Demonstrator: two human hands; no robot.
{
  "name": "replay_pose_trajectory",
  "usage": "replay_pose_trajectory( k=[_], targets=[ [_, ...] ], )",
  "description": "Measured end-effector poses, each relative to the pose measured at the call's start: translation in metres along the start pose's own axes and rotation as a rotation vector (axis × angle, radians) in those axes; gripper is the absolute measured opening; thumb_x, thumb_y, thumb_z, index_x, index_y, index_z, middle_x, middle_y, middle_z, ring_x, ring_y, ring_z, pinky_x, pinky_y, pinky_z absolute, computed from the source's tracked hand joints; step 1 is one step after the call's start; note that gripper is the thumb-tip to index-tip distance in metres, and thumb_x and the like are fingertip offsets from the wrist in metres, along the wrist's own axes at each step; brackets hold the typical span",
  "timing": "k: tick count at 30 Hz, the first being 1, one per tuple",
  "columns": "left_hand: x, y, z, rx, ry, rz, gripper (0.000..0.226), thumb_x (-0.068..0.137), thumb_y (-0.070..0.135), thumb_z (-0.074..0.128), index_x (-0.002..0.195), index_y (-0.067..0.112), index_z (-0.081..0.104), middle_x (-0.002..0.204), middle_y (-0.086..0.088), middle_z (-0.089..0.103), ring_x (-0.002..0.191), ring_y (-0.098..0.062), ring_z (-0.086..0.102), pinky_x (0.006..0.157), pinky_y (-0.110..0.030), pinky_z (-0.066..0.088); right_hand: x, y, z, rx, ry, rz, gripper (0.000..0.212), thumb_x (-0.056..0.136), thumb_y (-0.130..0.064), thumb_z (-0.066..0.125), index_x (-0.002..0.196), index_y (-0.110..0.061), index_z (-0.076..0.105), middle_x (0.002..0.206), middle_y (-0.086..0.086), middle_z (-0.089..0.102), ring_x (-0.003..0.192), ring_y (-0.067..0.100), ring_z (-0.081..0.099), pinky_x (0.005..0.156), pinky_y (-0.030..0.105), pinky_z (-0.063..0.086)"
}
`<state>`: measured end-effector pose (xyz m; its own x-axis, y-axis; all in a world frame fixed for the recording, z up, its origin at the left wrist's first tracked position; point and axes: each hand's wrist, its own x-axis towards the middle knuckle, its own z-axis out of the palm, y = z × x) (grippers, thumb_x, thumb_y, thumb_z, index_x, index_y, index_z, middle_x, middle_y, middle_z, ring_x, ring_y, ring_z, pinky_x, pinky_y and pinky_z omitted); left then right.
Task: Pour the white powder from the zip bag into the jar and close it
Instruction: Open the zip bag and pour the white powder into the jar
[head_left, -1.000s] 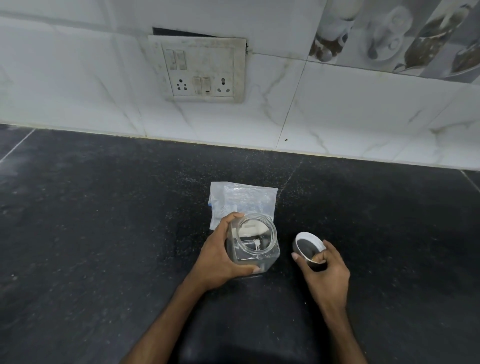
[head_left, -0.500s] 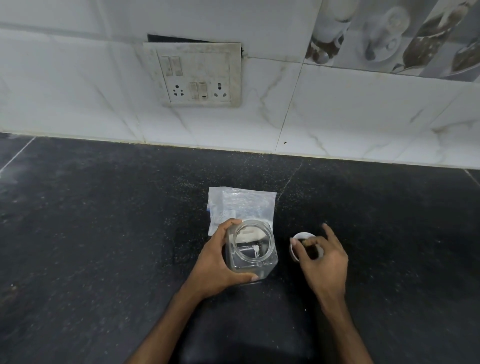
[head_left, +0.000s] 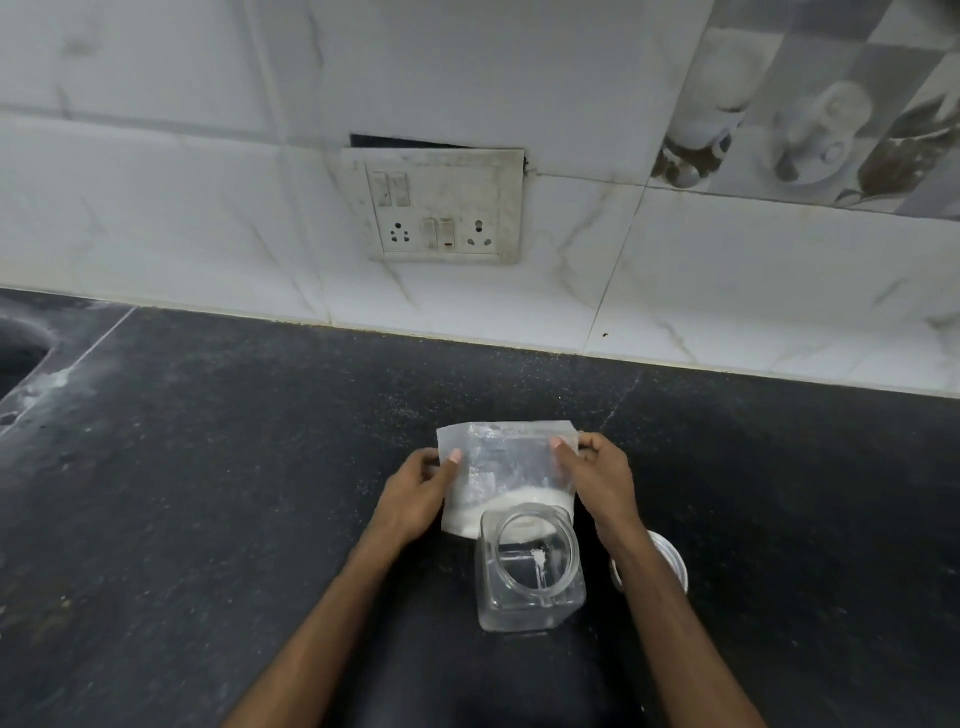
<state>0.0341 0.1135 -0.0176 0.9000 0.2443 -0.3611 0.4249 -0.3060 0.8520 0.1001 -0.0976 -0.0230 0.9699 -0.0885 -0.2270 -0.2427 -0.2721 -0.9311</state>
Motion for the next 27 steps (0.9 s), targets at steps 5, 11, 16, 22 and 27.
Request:
replay_pose_trajectory(
  k=[5,11,16,22,27],
  targets=[
    [0.024,0.022,-0.004,-0.281,0.001,0.051,0.061,0.095,0.056,0.049,0.092,0.000,0.073,0.092,-0.014,0.078,0.087,-0.026,0.074,0.085,-0.042,0.058,-0.009,-0.019,-0.007,0.327,-0.096,-0.048,0.003,0.088,-0.005,0.070,0.091,-0.005,0.070,0.080,0.006,0.076,0.076,0.016,0.071,0.066,0.022,0.057],
    [0.030,0.054,-0.010,-0.509,0.057,0.265,0.036,0.099,0.029,0.055,0.083,-0.001,0.068,0.081,-0.024,0.064,0.076,-0.028,0.057,0.073,-0.042,0.051,-0.017,-0.042,-0.030,0.398,-0.146,-0.140,0.008,0.082,-0.002,0.072,0.088,-0.008,0.070,0.083,0.008,0.075,0.079,0.016,0.071,0.078,0.025,0.057],
    [0.018,0.066,-0.010,-0.523,0.097,0.401,0.018,0.093,0.016,0.063,0.091,0.002,0.074,0.078,-0.002,0.076,0.071,-0.014,0.067,0.072,-0.030,0.054,-0.024,-0.053,-0.046,0.388,-0.129,-0.164,0.011,0.078,-0.011,0.075,0.086,-0.008,0.068,0.082,0.007,0.074,0.080,0.015,0.070,0.082,0.030,0.055],
    [-0.003,0.092,-0.017,-0.391,0.167,0.600,0.011,0.090,0.011,0.067,0.092,0.009,0.078,0.084,-0.004,0.077,0.080,-0.010,0.072,0.077,-0.021,0.057,-0.036,-0.091,-0.061,-0.038,0.181,-0.443,0.032,0.076,-0.015,0.083,0.100,-0.029,0.068,0.110,-0.008,0.071,0.106,0.008,0.065,0.095,0.029,0.049],
    [-0.017,0.118,-0.030,-0.213,0.177,0.747,0.013,0.089,0.012,0.069,0.095,0.020,0.076,0.085,0.007,0.076,0.080,-0.004,0.072,0.075,-0.016,0.054,-0.055,-0.160,-0.027,-0.262,-0.096,-0.798,0.029,0.078,-0.018,0.082,0.105,-0.023,0.073,0.107,-0.011,0.071,0.103,0.001,0.065,0.093,0.013,0.046]
  ],
)
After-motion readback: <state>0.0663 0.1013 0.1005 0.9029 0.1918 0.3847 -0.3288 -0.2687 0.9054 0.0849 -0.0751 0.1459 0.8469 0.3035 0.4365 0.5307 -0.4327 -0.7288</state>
